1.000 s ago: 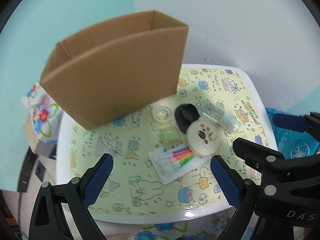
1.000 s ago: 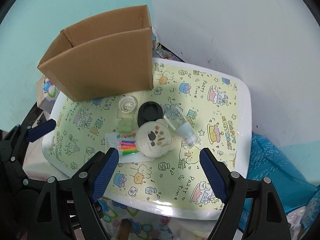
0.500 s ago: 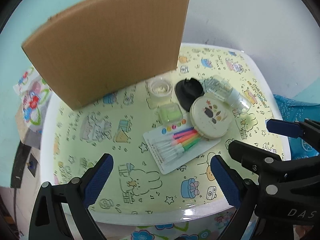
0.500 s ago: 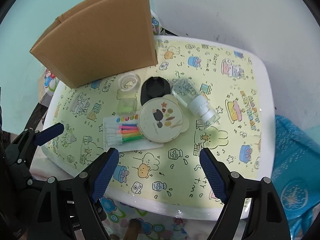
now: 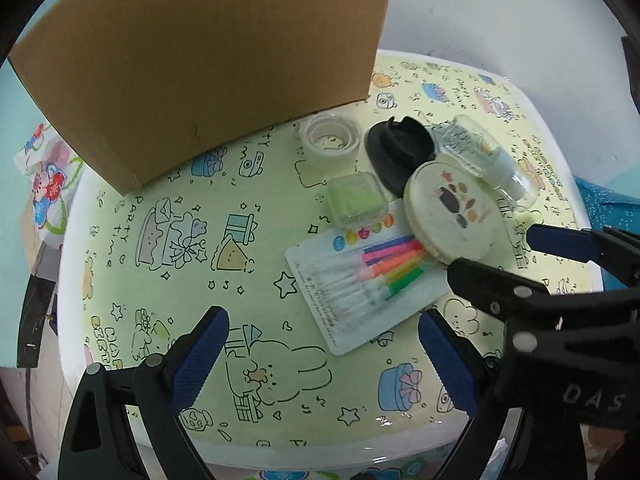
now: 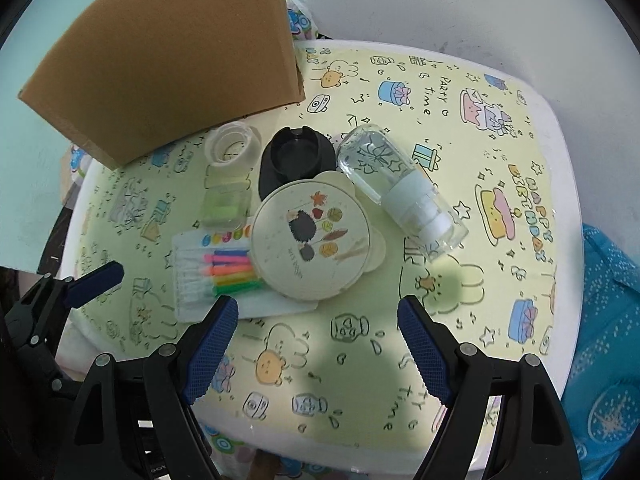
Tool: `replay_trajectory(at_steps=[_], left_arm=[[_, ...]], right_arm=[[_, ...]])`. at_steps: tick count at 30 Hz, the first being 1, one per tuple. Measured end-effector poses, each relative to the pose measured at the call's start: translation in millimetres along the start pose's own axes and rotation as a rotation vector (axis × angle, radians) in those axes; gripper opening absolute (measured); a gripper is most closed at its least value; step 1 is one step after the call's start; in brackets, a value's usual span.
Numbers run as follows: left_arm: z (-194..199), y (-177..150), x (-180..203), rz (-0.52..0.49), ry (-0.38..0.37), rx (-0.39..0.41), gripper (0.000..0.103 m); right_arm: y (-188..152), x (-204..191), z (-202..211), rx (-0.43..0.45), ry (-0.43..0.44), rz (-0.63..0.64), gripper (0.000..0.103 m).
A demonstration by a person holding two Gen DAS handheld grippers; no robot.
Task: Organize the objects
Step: 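Grasp the round hedgehog-print case with the right tool while the left tool approaches the markers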
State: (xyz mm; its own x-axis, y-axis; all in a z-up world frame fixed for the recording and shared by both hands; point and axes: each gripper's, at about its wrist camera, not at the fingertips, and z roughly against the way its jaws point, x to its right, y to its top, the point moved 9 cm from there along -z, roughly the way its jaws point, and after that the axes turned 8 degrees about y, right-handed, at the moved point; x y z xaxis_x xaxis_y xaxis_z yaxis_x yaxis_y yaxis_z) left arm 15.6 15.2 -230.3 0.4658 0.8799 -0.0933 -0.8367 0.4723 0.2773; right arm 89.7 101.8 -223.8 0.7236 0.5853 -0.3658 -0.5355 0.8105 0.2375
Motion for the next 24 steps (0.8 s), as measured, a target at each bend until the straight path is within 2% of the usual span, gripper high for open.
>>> replay_trajectory(at_steps=[9,24], left_arm=[[-15.0,2.1,-7.1,-0.004,0.010,-0.023,0.097],[-14.5,9.5,-8.4,-0.030,0.002,-0.004,0.097]], right_arm=[[16.9,5.7,-18.0,0.003,0.012,-0.057,0.084],[40.2,5.8,-28.4,0.000,-0.010,-0.091,0.085]])
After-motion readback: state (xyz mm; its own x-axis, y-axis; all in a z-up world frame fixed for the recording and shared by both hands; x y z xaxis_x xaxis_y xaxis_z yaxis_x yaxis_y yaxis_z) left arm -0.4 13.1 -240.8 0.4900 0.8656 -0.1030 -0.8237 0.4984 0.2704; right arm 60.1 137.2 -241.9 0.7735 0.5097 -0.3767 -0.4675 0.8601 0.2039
